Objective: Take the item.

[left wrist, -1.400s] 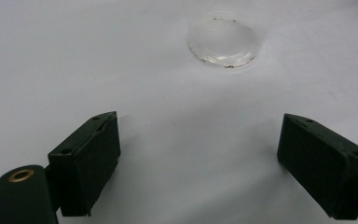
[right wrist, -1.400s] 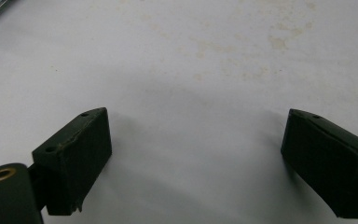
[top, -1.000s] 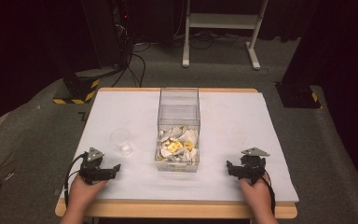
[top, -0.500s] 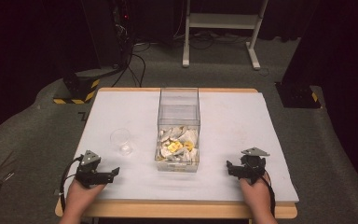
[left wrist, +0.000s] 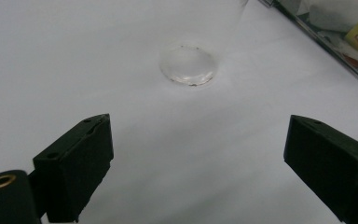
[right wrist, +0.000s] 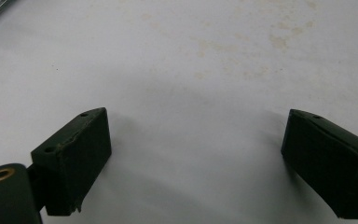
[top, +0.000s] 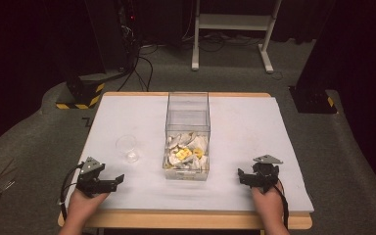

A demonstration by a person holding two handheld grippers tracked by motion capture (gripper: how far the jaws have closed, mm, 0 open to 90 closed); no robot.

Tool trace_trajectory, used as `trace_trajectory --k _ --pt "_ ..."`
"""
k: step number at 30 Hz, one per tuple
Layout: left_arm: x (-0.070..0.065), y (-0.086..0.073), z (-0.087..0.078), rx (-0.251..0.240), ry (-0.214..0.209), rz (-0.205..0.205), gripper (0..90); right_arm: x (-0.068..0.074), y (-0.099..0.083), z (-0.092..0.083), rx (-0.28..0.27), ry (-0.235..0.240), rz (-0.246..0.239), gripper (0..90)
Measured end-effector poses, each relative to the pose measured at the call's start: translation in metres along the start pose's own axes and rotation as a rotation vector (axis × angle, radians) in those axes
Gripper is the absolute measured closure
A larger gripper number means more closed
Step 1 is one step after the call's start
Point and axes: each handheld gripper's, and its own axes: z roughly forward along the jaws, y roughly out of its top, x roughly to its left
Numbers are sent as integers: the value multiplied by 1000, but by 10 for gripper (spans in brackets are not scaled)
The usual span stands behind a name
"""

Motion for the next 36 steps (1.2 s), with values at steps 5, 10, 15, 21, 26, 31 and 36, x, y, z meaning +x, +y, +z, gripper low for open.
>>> trace_trajectory --k 5,10,15,21,26,31,36 --pt "-7 10 -11 -20 10 23 84 0 0 0 -1 0 -1 79" --pt "-13 17 -21 -39 14 30 88 0 0 0 0 1 -1 78" --pt "-26 23 -23 -65 -2 22 95 0 0 0 -2 -3 -6 78" --pt "-38 27 -24 -95 -19 25 98 1 0 0 -4 -6 -7 80" --pt "-44 34 -27 -107 -23 59 100 1 -1 0 -6 -9 -8 82" --pt "-50 40 -29 -142 -56 58 116 1 -1 -1 -6 -11 -10 83" --pt "-62 52 -27 -152 -73 90 130 1 -1 0 -7 -10 -7 83"
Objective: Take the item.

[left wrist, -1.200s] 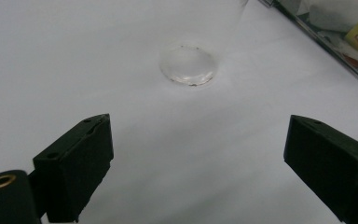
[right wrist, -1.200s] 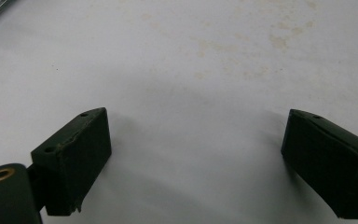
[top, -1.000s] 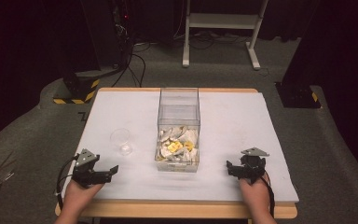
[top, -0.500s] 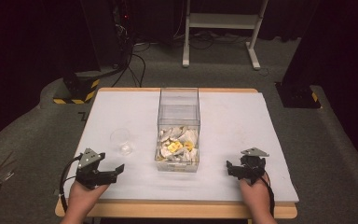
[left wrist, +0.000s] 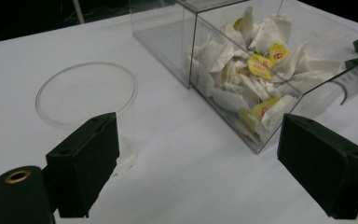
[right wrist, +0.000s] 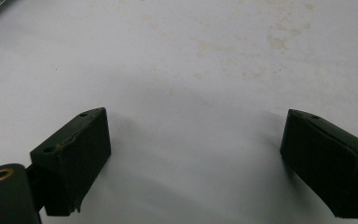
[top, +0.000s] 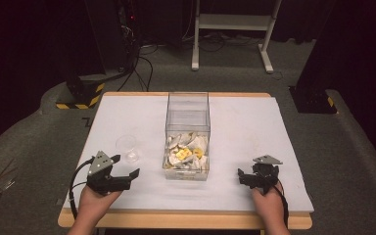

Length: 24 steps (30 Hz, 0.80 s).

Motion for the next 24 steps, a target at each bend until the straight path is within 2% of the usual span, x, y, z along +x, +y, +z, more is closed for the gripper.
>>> trace_trajectory --k 4,9,16,18,20,24 --pt "-4 12 4 -25 -24 4 134 -1 0 0 1 4 0 81" --pt "-17 25 13 -49 -56 42 139 -1 0 0 2 5 -1 81" --pt "-27 32 28 -43 -97 51 144 -1 0 0 3 6 0 81" --pt "-33 38 36 -54 -122 52 149 -1 0 0 2 6 1 81" --pt "-35 40 38 -57 -129 53 149 -1 0 0 1 6 0 81" --pt "-43 45 49 -50 -165 55 157 -1 0 0 2 6 -1 81"
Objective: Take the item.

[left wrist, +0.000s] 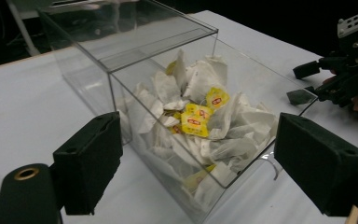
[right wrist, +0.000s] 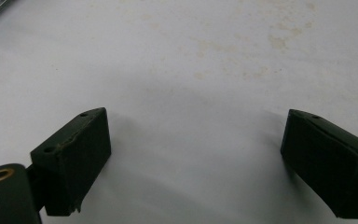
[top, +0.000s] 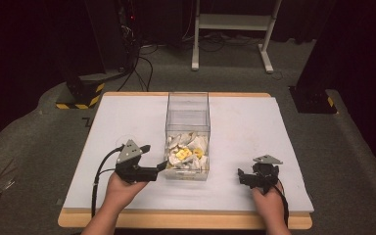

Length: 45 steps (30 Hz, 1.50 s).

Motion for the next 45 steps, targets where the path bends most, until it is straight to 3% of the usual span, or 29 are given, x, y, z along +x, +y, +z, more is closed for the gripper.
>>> trace_trajectory --k 4,13,27,45 --pt "-5 4 10 9 -29 5 166 0 0 0 1 0 2 81" --pt "-10 10 28 37 -44 27 167 0 0 0 -1 -2 0 82" --pt "-8 19 48 91 -75 40 168 0 0 0 0 -1 -1 81" --pt "-5 22 59 136 -57 50 169 0 0 0 0 -1 3 82"
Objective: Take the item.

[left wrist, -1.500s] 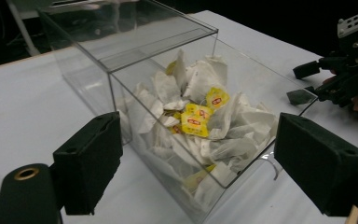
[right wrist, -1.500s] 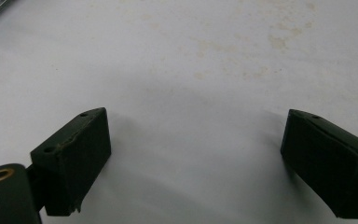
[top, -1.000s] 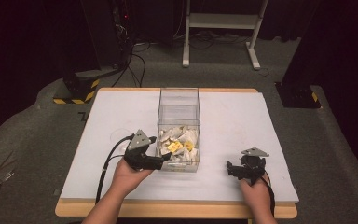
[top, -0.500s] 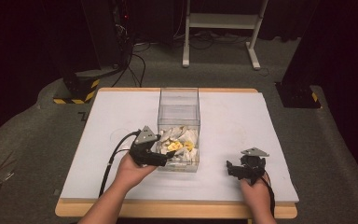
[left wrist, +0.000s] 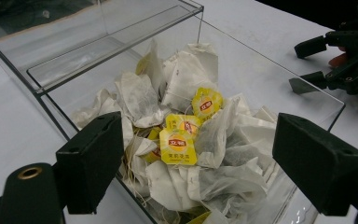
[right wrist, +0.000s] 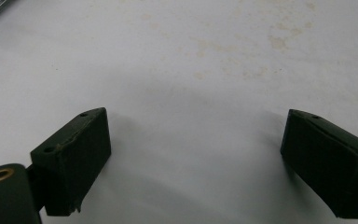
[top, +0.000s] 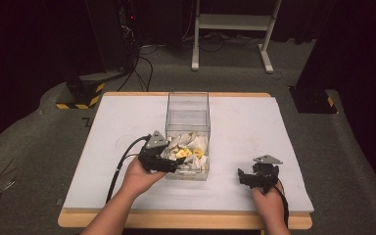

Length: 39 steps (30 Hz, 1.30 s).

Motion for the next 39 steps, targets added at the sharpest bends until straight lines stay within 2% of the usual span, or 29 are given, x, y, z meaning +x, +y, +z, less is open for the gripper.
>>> trace_trajectory --k 3,5,8,9,10,11,12,15,17,19,25,35,39 --pt "-1 1 3 13 -13 7 188 0 0 0 1 0 -1 82" --pt "-4 3 6 38 -15 30 212 0 0 0 1 1 -1 82" --pt "-8 6 10 71 -17 70 301 0 0 0 1 1 0 82" --pt "-8 8 11 80 -21 74 301 0 0 0 1 1 0 82" --pt "-9 10 13 98 -29 77 362 0 0 0 0 0 0 82" --pt "-9 10 13 98 -29 77 380 0 0 0 0 0 0 82" --pt "-9 11 14 113 -39 78 380 0 0 0 0 0 0 82" --pt "-10 15 19 162 -47 88 461 0 0 0 1 1 -1 82" --pt "-11 17 22 192 -48 95 464 0 0 0 1 1 -1 82" --pt "-12 22 27 233 -32 96 468 0 0 0 0 1 -4 82" --pt "-16 30 35 309 -24 142 564 0 0 0 1 2 -1 83" --pt "-21 36 47 387 -20 170 686 0 0 0 -1 2 -1 83" --pt "-20 35 52 412 -26 173 693 0 0 0 -1 3 -1 83"
